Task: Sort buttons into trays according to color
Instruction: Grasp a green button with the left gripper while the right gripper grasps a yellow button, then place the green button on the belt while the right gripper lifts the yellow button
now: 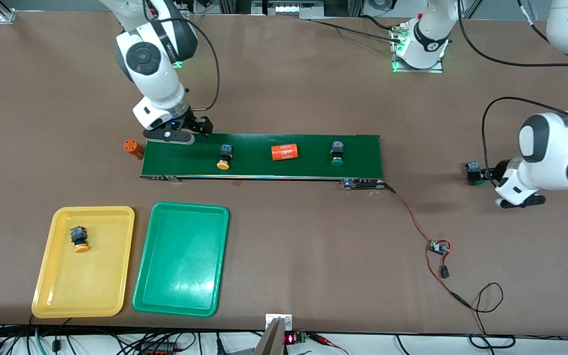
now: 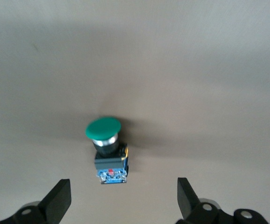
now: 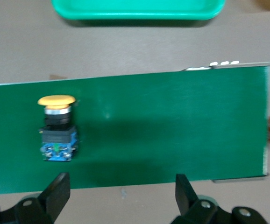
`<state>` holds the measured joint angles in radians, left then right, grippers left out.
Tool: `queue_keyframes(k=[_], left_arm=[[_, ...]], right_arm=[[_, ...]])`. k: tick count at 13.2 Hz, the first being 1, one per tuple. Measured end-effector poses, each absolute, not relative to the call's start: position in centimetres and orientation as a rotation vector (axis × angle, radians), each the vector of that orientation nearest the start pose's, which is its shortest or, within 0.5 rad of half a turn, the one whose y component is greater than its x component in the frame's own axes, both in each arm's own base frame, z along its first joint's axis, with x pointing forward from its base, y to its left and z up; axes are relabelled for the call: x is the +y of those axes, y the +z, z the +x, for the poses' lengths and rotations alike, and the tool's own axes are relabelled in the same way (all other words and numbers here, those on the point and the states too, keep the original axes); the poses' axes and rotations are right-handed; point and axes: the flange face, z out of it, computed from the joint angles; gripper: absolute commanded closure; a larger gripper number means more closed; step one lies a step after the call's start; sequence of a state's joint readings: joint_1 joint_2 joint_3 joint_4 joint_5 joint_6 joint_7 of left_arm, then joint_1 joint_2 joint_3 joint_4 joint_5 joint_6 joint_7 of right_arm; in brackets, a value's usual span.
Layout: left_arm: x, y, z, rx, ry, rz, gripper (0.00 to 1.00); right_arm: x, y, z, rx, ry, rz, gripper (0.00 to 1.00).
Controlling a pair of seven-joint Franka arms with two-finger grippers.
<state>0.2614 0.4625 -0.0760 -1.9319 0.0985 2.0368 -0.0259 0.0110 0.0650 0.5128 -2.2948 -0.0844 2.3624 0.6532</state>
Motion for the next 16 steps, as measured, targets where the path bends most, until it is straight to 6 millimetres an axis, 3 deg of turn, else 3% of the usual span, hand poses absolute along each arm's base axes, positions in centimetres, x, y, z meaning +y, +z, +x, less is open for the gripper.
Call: queue_keyframes(k=[2, 4, 6, 8, 11, 13, 15, 16], left_arm=[[11.9, 19.2, 55.4, -0.25, 0.65, -3.055, 0.03], [12.2, 17.3, 55.0, -0.255, 0.652, -3.06, 0.27], [12.4, 16.0, 55.1, -0.26, 0.625, -3.067, 0.64], [12.6, 15.8, 55.1, -0.263, 0.618, -3.067, 0.77], [12.6, 16.7, 55.6, -0.26, 0.602, -3.069, 0.79], [11.2, 18.9, 56.2, -0.226, 0.631, -3.071, 0.78], [7.4, 22.7, 57.1, -0.148, 0.67, -3.075, 0.78], [4.4, 24.6, 57.4, -0.105, 0.676, -3.08, 0.78]], right_arm=[[27.0, 32.1, 45.3, 0.093, -0.057, -3.13, 0.0], [27.4, 31.9, 46.0, 0.091, -0.084, -3.103, 0.0], [27.8, 31.4, 46.6, 0.092, -0.091, -3.083, 0.0], [28.1, 30.5, 47.1, 0.084, -0.097, -3.085, 0.0], [28.2, 28.7, 47.3, 0.068, -0.09, -3.11, 0.0], [28.3, 27.7, 47.2, 0.054, -0.076, -3.121, 0.04], [28.3, 27.1, 47.3, 0.044, -0.072, -3.121, 0.26], [28.2, 26.7, 47.4, 0.03, -0.074, -3.125, 0.38]])
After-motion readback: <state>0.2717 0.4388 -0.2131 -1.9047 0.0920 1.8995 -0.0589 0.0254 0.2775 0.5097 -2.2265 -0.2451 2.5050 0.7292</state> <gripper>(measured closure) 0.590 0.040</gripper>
